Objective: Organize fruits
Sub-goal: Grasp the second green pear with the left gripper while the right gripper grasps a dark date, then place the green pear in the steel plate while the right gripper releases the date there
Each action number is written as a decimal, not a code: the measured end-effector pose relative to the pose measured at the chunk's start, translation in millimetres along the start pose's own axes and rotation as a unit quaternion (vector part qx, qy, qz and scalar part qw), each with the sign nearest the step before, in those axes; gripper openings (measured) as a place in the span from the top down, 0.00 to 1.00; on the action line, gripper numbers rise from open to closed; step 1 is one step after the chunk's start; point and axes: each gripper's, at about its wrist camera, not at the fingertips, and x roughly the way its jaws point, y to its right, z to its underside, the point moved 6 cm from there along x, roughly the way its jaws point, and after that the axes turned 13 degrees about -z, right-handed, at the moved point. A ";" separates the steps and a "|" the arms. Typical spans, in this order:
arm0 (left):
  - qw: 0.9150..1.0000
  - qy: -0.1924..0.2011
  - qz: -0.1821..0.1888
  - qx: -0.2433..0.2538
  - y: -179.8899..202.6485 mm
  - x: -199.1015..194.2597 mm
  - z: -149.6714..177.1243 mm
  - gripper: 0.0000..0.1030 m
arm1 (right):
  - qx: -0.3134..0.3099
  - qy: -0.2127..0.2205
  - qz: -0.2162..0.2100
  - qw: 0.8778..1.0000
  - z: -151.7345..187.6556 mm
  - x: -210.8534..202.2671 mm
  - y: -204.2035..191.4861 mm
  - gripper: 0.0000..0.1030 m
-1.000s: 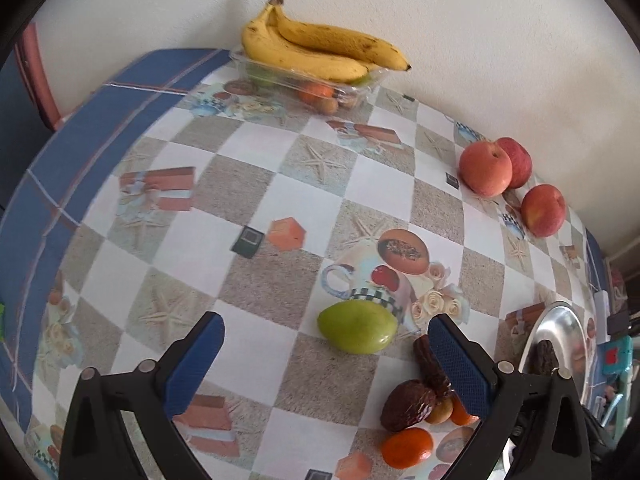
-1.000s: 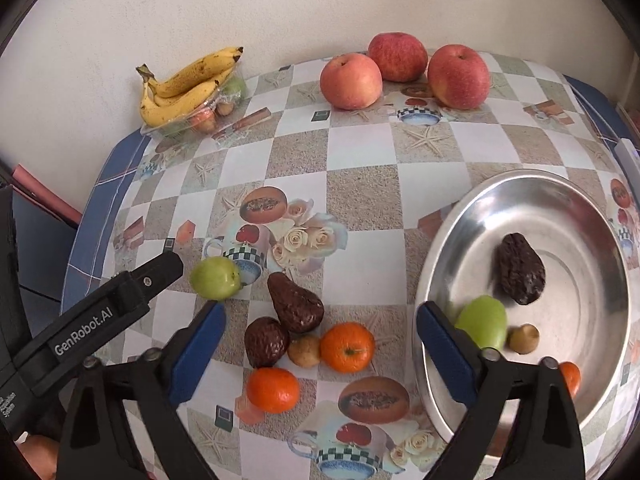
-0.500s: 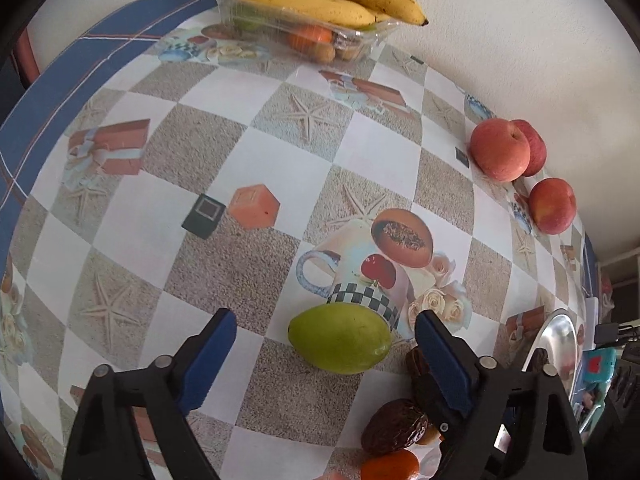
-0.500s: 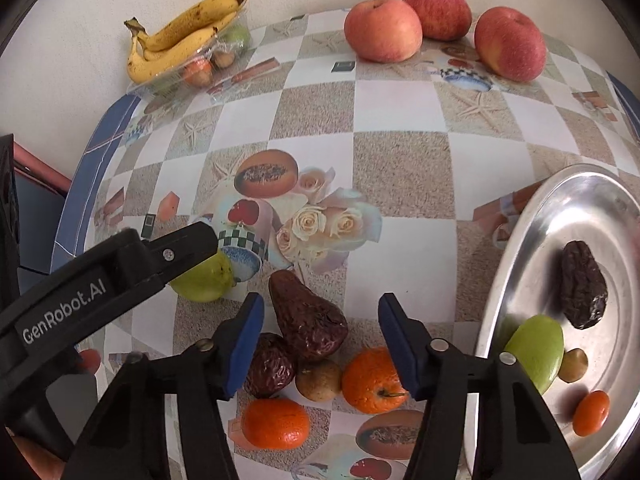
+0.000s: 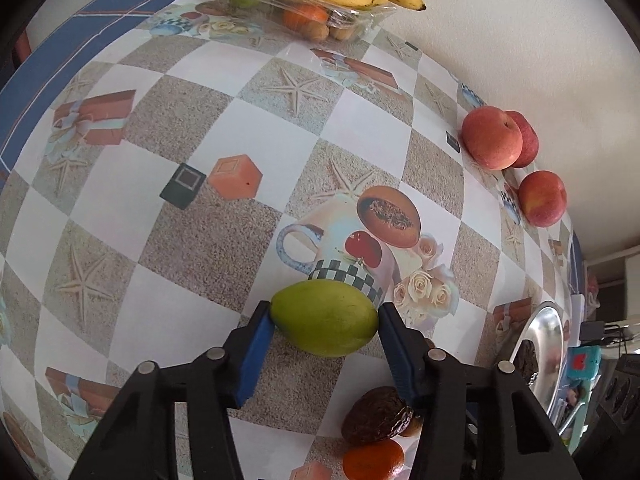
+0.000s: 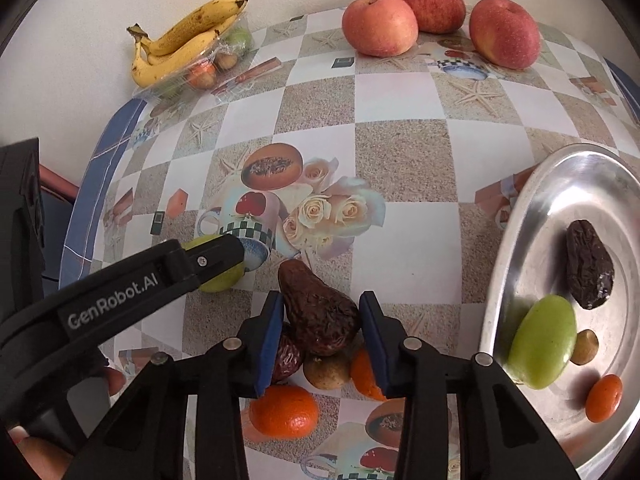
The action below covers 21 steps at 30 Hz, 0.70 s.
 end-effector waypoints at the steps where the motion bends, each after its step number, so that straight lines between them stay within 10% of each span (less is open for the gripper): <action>1: 1.000 -0.001 0.003 -0.004 -1.0 0.3 0.3 0.45 | 0.000 0.003 0.002 1.000 0.7 -3.1 0.2 0.61; 21: 0.997 0.055 0.043 0.021 20.0 -67.6 17.7 0.46 | 0.032 0.086 0.025 0.995 25.4 -89.0 21.6 0.61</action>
